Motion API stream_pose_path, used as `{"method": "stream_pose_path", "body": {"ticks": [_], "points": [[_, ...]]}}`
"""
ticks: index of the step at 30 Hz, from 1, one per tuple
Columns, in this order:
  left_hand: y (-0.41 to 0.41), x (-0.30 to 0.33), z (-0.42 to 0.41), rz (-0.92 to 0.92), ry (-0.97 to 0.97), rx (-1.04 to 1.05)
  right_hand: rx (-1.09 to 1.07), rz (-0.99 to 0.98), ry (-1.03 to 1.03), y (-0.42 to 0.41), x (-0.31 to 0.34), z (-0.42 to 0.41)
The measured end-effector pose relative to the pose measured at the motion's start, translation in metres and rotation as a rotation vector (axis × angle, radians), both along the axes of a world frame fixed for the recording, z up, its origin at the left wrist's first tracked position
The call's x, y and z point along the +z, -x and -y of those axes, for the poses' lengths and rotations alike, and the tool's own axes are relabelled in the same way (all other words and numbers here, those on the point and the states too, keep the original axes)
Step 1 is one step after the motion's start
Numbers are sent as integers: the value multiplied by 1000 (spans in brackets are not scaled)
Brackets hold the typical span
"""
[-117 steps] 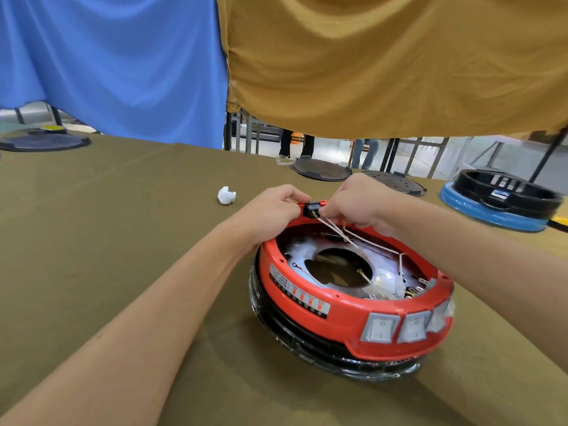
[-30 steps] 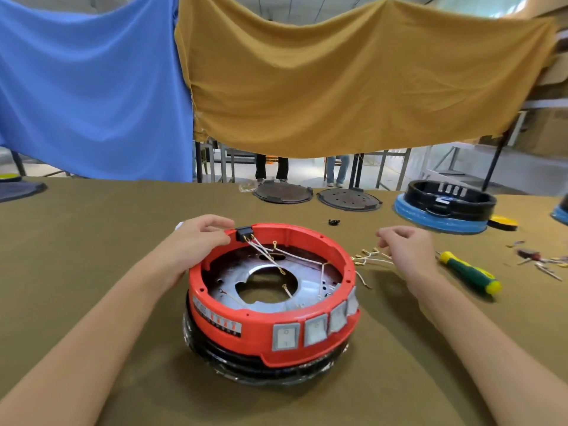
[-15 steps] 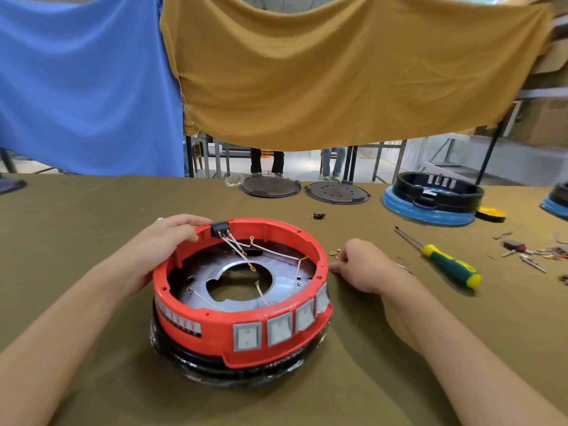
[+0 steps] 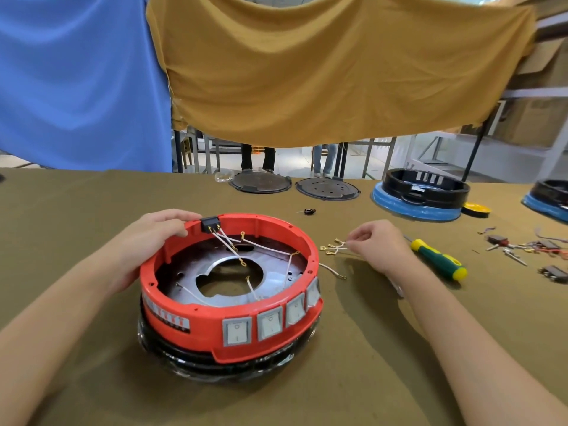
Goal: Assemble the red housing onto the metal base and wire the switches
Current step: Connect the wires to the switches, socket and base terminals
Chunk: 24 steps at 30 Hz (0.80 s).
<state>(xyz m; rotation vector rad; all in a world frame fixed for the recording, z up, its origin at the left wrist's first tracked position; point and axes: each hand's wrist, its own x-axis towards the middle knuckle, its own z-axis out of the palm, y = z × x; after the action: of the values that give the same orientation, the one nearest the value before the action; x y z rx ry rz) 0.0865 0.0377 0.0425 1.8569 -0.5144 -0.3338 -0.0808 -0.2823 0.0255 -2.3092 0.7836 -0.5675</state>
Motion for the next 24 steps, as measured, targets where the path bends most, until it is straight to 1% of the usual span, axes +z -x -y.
{"method": "stream_pose_path", "body": {"ticks": [2,3,4,7,9,11,13,15,16,18,21,24], "points": [[1,0,0,0,-1,2,67,-144,87,-2,-4,-2],[1,0,0,-1,1,4,72,-171,124,-3,-7,-3],[1,-1,1,-2,7,6,61,-170,148,-5,-7,-3],[2,-1,1,-14,31,8,-49,-72,231,-5,-7,2],[2,-1,1,-23,36,14,-49,-123,277,-6,-9,4],[2,-2,2,-34,39,14,-14,-204,264,-8,-15,3],[3,-1,2,-41,42,17,-33,-159,296,-10,-16,1],[4,-1,2,-39,43,22,-61,18,333,-11,-14,0],[4,0,2,-38,42,23,-62,117,301,-11,-12,-2],[5,0,2,-34,39,29,-22,247,148,-12,-8,-9],[6,2,2,-24,28,34,56,315,-96,-13,-3,-25],[5,7,-1,-21,-43,35,123,319,-332,-10,1,-34]]}}
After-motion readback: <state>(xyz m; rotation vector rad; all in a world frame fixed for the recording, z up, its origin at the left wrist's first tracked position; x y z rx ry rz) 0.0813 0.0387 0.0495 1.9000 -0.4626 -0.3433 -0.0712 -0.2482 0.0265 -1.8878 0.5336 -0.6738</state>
